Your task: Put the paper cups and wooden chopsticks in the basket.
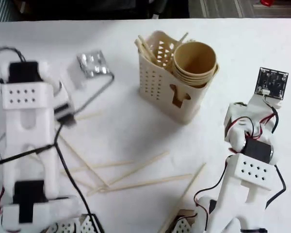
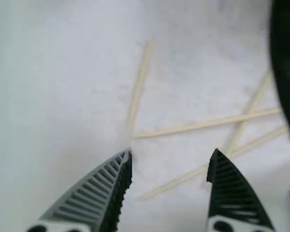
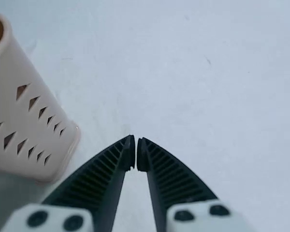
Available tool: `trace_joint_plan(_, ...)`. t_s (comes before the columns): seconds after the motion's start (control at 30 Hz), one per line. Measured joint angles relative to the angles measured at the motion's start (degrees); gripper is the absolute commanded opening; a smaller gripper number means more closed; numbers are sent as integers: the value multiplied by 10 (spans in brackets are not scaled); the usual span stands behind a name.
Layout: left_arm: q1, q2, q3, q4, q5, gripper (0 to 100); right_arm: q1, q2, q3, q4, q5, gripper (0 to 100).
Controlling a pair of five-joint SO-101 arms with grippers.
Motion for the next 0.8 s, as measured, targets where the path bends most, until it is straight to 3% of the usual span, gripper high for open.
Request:
trace_joint_plan(0.3, 45, -140, 353, -124, -25, 255, 0, 0, 4, -11, 0, 28)
trace_joint_plan(0.5, 77, -205, 534, -260, -25, 255, 0, 0, 4, -11, 0, 28)
trace_joint_plan(0.63, 79, -205, 597, -352, -25, 234, 0, 0, 4, -11, 0, 28)
trace_joint_plan(0.8, 79, -149, 600, -390, -30, 177, 0, 0, 4, -11, 0, 28)
